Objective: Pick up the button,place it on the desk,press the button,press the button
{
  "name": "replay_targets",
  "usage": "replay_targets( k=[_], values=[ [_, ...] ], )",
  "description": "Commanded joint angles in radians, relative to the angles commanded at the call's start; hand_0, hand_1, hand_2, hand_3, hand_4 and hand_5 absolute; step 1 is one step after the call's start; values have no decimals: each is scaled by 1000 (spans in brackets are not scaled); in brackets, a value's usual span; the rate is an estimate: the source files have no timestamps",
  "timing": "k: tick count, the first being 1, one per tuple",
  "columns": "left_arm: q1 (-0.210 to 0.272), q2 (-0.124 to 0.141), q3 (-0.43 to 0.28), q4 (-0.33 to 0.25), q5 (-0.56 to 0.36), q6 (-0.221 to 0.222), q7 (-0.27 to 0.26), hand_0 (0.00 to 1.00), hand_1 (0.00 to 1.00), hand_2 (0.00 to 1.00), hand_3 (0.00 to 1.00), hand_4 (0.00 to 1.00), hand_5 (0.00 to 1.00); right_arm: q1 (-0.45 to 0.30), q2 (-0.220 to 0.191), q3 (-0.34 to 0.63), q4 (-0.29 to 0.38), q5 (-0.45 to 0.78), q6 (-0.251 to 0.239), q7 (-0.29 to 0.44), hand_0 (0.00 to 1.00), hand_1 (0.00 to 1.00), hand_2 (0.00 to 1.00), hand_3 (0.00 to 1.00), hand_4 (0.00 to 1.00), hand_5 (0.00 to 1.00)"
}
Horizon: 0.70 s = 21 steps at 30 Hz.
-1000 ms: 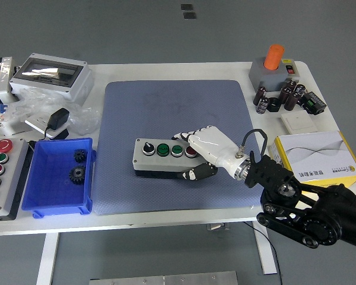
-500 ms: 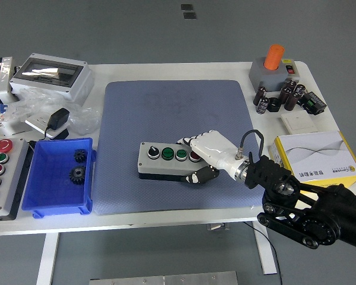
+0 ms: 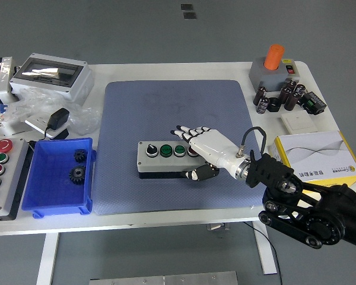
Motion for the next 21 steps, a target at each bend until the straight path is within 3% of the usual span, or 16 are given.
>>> replay_targets(
  k=[5, 8, 12, 13, 17, 18, 21],
  values=[
    [5, -1, 0, 0, -3, 1, 0, 736, 741, 602, 602, 606, 223, -29, -84, 102, 112, 80, 16, 24, 888, 939, 998, 998, 915, 338],
    [7, -1, -3, 0, -1, 1, 0, 737, 741, 602, 601, 606, 224, -34, -133, 161, 176, 48, 27, 20, 900, 967, 998, 998, 952, 381],
    [6, -1, -4, 0, 1, 1, -2, 737, 741, 602, 601, 606, 224, -35, -183, 202, 251, -23, 85, -2, 900, 967, 998, 998, 952, 381],
    [6, -1, -5, 0, 2, 1, -2, 736, 741, 602, 601, 607, 223, -31, -198, 207, 272, -41, 108, -13, 858, 928, 951, 998, 740, 370],
    [7, -2, -7, 0, 4, 1, -2, 736, 741, 602, 601, 607, 223, -13, -239, 212, 340, -65, 190, -38, 858, 928, 951, 998, 740, 370],
    [7, -1, -8, 0, 5, 1, -2, 737, 741, 602, 601, 606, 221, -4, -246, 207, 353, -64, 209, -41, 516, 526, 470, 847, 389, 199],
    [6, -1, -8, 0, 4, 2, -2, 737, 741, 602, 601, 606, 221, 19, -251, 176, 364, -61, 233, -46, 516, 526, 470, 847, 389, 199]
  ],
)
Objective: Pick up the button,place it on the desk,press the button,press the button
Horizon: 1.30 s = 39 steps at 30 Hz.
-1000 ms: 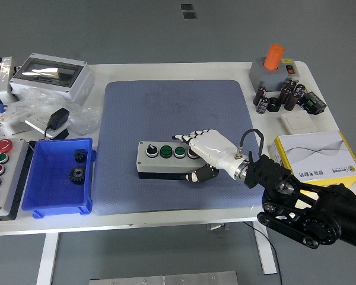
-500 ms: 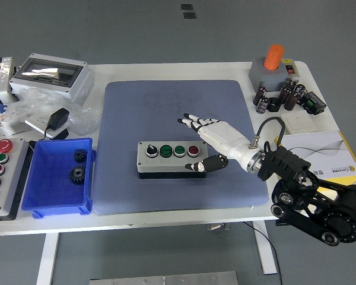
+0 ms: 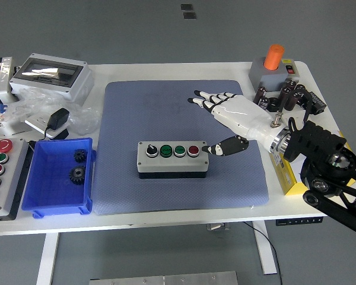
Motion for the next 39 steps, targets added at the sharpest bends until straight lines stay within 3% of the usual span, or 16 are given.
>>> replay_targets(
  k=[3, 4, 15, 16, 36, 39],
  values=[
    [-1, 0, 0, 0, -1, 0, -1, 737, 741, 602, 601, 606, 221, 20, 11, -44, -8, 2, 10, -7, 516, 526, 470, 847, 389, 199],
    [-1, 0, 0, 0, -1, 1, -1, 736, 742, 601, 601, 600, 218, 27, 17, -61, -12, 3, 12, -9, 394, 316, 258, 762, 235, 115],
    [-1, 3, -6, 0, 7, 0, -2, 736, 741, 601, 601, 596, 212, 89, 95, -193, -95, -37, 25, -45, 383, 278, 225, 751, 172, 109],
    [-2, 3, -6, 0, 8, 0, -2, 737, 742, 601, 601, 592, 207, 92, 98, -197, -99, -38, 26, -47, 374, 250, 215, 747, 109, 86],
    [-7, 5, -2, 0, 2, 0, -12, 737, 743, 600, 600, 587, 209, 113, 126, -275, -134, -78, 43, -87, 376, 244, 211, 740, 66, 74],
    [-8, 5, -1, 0, 0, 0, -13, 737, 743, 600, 600, 587, 209, 110, 120, -261, -128, -61, 18, -73, 376, 244, 211, 740, 66, 74]
  ],
)
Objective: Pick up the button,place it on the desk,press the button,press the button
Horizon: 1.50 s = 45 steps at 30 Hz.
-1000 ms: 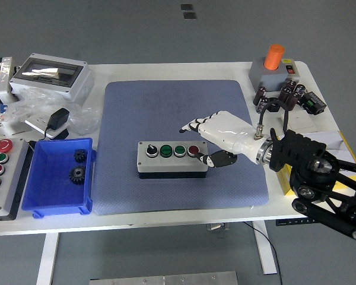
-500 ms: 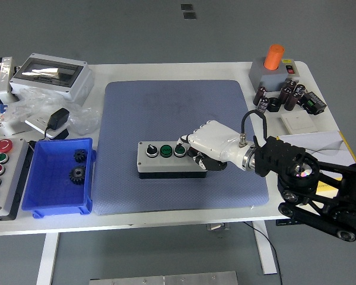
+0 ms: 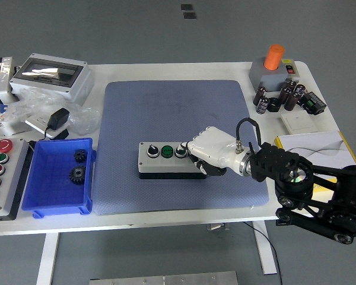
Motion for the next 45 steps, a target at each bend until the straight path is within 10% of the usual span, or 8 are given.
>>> replay_targets(
  k=[12, 13, 18, 19, 24, 25, 45],
  values=[
    [3, -2, -2, 0, 2, 0, 5, 737, 743, 600, 599, 583, 214, -56, -43, 228, 91, 258, -73, 84, 376, 244, 210, 729, 54, 78],
    [3, -3, -2, 0, 2, 0, 6, 737, 744, 599, 598, 582, 219, -59, -37, 236, 82, 265, -56, 73, 369, 276, 286, 740, 528, 171],
    [2, -3, -2, 0, 2, -1, 7, 737, 744, 599, 598, 582, 219, -71, -5, 245, 33, 234, -1, 38, 369, 276, 286, 740, 528, 171],
    [2, -3, -1, 0, 2, -1, 7, 738, 744, 599, 598, 580, 222, -72, 1, 245, 26, 227, 5, 33, 755, 814, 903, 998, 922, 433],
    [1, -4, -3, 0, 4, -2, 8, 738, 744, 599, 598, 580, 222, -77, 28, 244, 10, 198, 29, 12, 755, 814, 903, 998, 922, 433],
    [1, -3, -2, 0, 3, -3, 7, 738, 744, 599, 597, 580, 221, -78, 32, 244, 10, 196, 32, 8, 998, 998, 998, 998, 998, 451],
    [2, -3, -7, 0, 14, -8, 9, 738, 744, 599, 596, 576, 219, -64, 145, 117, -135, 187, 43, -48, 998, 998, 998, 998, 998, 412]
  ],
)
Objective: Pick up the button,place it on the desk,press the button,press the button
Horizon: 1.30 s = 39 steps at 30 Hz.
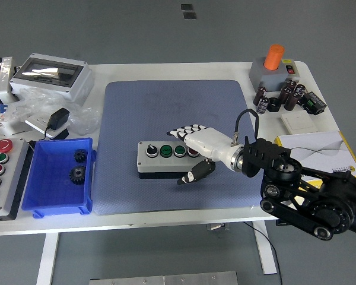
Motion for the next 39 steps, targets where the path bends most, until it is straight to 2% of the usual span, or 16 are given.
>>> replay_targets(
  k=[9, 10, 15, 16, 21, 22, 27, 28, 33, 34, 39],
  values=[
    [-4, 3, -1, 0, 3, -1, -1, 738, 744, 598, 595, 571, 214, -1, 27, -41, -67, -7, -63, -3, 998, 998, 998, 998, 998, 423],
    [-3, 3, -2, 0, 4, -1, -1, 738, 744, 598, 595, 569, 212, 0, 30, -48, -75, -7, -69, -3, 962, 967, 998, 998, 998, 411],
    [-3, 5, -1, 0, 3, -1, -1, 738, 744, 598, 595, 569, 212, -2, 51, -81, -125, -5, -102, -6, 962, 967, 998, 998, 998, 411],
    [-3, 5, -1, 0, 3, -2, -1, 738, 744, 599, 595, 567, 210, -3, 53, -86, -134, -4, -109, -7, 797, 872, 931, 998, 998, 386],
    [-4, 7, -1, 0, 3, -2, -2, 738, 744, 599, 595, 567, 210, -7, 59, -105, -165, -5, -144, -11, 797, 872, 931, 998, 998, 386],
    [-5, 8, -2, 0, 4, -2, -2, 737, 744, 598, 596, 568, 208, -7, 60, -108, -168, -6, -154, -12, 637, 763, 802, 993, 945, 231],
    [-6, 9, -4, 0, 7, -2, -3, 737, 744, 598, 596, 568, 208, -7, 67, -118, -180, -6, -203, -14, 637, 763, 802, 993, 945, 231],
    [-7, 8, -3, 0, 6, -2, -3, 737, 744, 599, 596, 567, 205, -7, 68, -120, -183, -5, -210, -14, 370, 555, 607, 789, 835, 119],
    [-9, 7, -1, 0, 3, -3, -4, 737, 744, 599, 596, 567, 205, -7, 70, -112, -194, 10, -263, -16, 370, 555, 607, 789, 835, 119],
    [-9, 7, -1, 0, 2, -2, -4, 737, 743, 599, 596, 567, 204, -6, 70, -105, -195, 16, -278, -18, 238, 388, 413, 534, 663, 29],
    [-7, 6, -1, 0, 0, -1, -2, 737, 743, 599, 596, 567, 204, 5, 77, -46, -207, 41, -347, -62, 238, 388, 413, 534, 663, 29]
  ],
)
